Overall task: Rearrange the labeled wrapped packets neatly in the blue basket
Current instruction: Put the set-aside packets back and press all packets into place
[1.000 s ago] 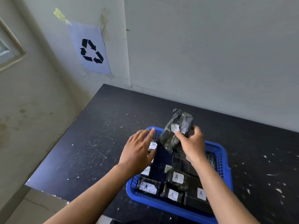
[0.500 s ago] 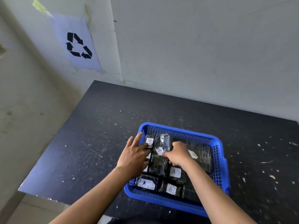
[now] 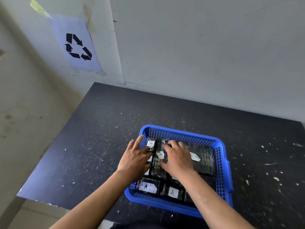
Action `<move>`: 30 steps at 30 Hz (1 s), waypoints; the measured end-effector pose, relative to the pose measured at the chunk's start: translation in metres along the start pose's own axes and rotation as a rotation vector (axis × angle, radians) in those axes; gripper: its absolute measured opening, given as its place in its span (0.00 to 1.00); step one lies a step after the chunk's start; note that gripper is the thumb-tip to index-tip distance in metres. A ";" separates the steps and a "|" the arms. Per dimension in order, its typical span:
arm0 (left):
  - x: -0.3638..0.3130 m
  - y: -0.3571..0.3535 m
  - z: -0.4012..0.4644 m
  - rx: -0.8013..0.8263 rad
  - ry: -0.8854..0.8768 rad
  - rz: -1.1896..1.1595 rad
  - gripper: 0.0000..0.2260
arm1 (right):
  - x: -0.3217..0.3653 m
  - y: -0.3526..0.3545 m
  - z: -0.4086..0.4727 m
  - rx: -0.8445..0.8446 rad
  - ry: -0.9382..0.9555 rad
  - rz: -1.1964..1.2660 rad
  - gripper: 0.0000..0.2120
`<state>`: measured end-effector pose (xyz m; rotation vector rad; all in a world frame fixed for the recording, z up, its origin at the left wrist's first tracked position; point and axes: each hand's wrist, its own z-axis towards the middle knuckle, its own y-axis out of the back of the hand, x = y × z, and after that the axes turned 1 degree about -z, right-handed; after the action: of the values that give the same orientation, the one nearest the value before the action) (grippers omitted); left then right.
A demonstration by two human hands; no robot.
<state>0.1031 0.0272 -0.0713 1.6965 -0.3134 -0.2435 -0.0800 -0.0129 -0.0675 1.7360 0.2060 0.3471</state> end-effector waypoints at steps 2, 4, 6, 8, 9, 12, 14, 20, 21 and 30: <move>0.000 0.000 0.000 0.007 -0.001 0.004 0.22 | 0.000 -0.002 -0.003 0.041 -0.002 -0.013 0.35; 0.000 0.000 0.000 0.006 -0.004 0.009 0.21 | 0.000 -0.003 -0.007 0.071 0.012 -0.002 0.35; 0.000 0.001 -0.001 0.010 -0.006 0.007 0.21 | -0.003 -0.001 -0.009 0.100 0.023 0.016 0.37; 0.000 0.001 0.000 0.014 -0.007 0.000 0.22 | -0.007 0.004 -0.012 0.153 -0.007 0.042 0.39; 0.000 0.001 0.000 0.014 -0.005 -0.003 0.22 | -0.009 0.006 -0.013 0.185 -0.027 0.052 0.40; 0.000 0.001 0.000 0.016 -0.003 0.006 0.22 | -0.012 0.009 -0.019 0.265 -0.043 0.009 0.41; 0.000 0.002 0.000 0.020 0.001 0.015 0.22 | -0.010 0.006 -0.023 0.244 -0.022 -0.040 0.39; 0.000 0.004 0.001 -0.017 -0.017 -0.021 0.21 | -0.004 -0.009 -0.030 0.226 0.009 -0.029 0.36; 0.001 0.003 0.001 -0.019 -0.018 -0.018 0.21 | -0.004 -0.007 -0.031 0.215 0.003 0.025 0.37; -0.009 -0.009 -0.015 -0.196 0.140 -0.202 0.30 | -0.084 0.017 -0.090 -0.341 -0.528 0.129 0.30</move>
<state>0.1004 0.0456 -0.0779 1.5419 -0.0122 -0.2929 -0.1901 0.0394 -0.0460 1.4461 -0.3319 0.0048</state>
